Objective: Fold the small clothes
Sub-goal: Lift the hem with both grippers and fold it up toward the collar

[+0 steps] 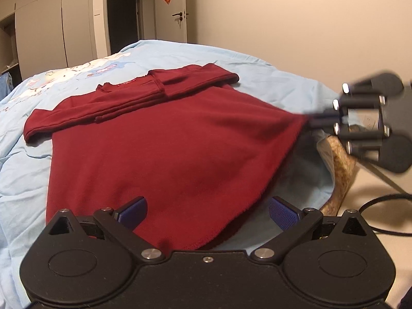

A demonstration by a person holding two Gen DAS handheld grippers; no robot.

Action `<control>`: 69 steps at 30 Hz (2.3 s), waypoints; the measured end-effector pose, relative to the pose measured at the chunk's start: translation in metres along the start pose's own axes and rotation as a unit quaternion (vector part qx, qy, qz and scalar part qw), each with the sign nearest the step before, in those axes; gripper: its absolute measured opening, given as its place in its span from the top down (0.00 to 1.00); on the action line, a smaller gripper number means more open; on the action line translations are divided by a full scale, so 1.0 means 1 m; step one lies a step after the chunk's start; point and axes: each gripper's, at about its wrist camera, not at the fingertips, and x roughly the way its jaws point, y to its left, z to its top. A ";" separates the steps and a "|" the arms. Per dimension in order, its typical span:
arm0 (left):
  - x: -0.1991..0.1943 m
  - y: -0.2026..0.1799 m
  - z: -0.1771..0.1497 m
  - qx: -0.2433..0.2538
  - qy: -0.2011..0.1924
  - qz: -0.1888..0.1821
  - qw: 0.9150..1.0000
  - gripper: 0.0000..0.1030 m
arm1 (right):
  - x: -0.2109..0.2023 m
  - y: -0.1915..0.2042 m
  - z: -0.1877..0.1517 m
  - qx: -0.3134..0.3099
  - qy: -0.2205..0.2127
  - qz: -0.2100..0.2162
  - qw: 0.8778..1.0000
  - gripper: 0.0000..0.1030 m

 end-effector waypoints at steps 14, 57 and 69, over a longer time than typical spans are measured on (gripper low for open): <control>0.008 0.017 -0.006 0.021 0.024 0.107 0.994 0.27 | 0.008 -0.067 0.023 0.152 -0.032 -0.002 0.988 0.94; -0.184 -0.015 0.056 0.109 -0.260 0.209 0.937 0.96 | -0.132 -0.044 0.042 0.144 -0.225 -0.277 0.923 0.94; -0.082 0.075 0.152 0.075 -0.159 0.187 0.966 0.96 | 0.015 -0.131 0.074 0.119 -0.158 -0.205 0.959 0.94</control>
